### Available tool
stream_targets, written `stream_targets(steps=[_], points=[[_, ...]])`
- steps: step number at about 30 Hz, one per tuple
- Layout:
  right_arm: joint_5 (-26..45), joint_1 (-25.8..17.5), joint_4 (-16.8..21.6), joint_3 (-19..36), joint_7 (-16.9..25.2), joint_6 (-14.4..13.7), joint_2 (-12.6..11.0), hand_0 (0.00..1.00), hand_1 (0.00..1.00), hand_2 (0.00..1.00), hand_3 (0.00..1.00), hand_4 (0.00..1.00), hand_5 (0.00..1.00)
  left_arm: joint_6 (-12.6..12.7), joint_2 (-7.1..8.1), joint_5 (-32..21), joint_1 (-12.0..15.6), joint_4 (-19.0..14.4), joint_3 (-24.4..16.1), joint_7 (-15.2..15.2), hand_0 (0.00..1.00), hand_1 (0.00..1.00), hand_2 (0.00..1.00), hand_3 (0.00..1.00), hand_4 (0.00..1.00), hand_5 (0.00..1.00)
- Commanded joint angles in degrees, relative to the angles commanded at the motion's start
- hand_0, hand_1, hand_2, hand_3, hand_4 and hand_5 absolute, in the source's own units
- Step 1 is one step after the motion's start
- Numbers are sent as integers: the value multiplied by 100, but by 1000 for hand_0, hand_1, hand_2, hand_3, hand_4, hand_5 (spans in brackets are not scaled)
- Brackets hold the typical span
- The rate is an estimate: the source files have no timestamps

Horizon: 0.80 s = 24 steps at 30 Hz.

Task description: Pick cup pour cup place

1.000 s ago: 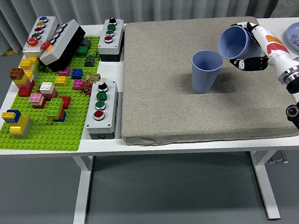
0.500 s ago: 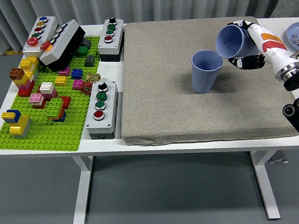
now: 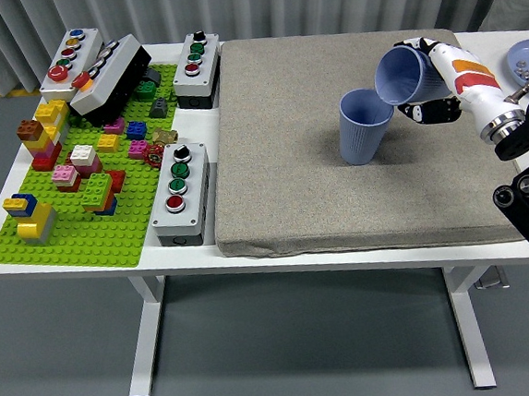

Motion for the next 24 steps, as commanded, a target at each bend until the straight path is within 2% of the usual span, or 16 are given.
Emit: stream_targets(steps=[24], points=[[-557,147,-64,-193,-215,-205,-4,784,662,537,637,755,115,4,14,12,-8,0,-31,6,819,777,815,743,543,998]])
